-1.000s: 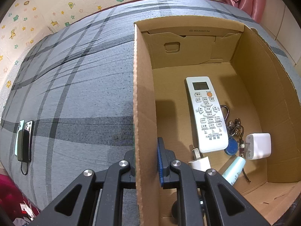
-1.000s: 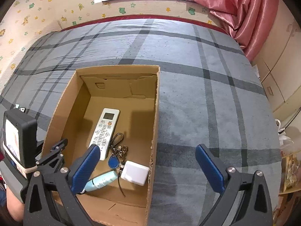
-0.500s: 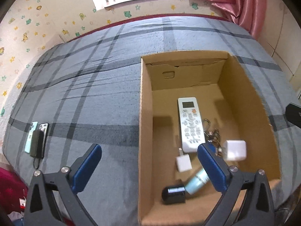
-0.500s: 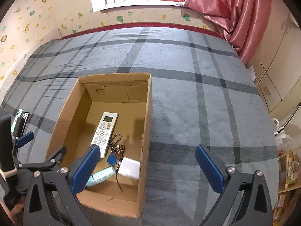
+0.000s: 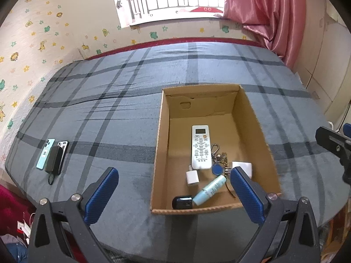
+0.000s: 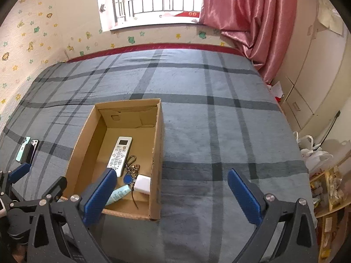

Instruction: Organize rigid objects

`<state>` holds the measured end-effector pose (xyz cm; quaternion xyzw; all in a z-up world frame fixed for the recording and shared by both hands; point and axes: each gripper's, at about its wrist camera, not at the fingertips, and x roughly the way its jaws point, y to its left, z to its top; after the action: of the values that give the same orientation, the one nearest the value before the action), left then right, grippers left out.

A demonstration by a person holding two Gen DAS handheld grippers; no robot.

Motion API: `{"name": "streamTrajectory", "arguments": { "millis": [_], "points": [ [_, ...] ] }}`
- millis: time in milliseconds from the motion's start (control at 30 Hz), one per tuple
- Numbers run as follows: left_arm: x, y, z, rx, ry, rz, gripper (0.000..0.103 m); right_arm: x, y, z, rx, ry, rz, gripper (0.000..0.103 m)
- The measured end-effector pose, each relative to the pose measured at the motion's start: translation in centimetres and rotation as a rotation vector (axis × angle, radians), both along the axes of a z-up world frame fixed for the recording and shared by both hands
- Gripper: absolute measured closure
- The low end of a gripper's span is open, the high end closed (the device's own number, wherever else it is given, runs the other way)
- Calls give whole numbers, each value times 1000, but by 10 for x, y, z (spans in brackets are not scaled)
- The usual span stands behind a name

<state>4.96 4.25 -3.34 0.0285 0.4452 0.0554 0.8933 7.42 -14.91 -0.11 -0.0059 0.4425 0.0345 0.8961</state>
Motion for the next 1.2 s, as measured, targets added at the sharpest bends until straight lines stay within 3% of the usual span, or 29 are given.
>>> {"name": "streamTrajectory", "arguments": {
  "millis": [267,500,1200],
  "points": [
    [-32,-16,22,-11,-57,-37,0,-38,-7,15,-9,-48,0,0],
    [-52,-30,20,-31,-50,-76,0,-57,-14,13,1,-68,-19,0],
    [-56,-36,18,-4,-45,-91,0,-58,-9,11,-6,-58,1,0]
  ]
}}
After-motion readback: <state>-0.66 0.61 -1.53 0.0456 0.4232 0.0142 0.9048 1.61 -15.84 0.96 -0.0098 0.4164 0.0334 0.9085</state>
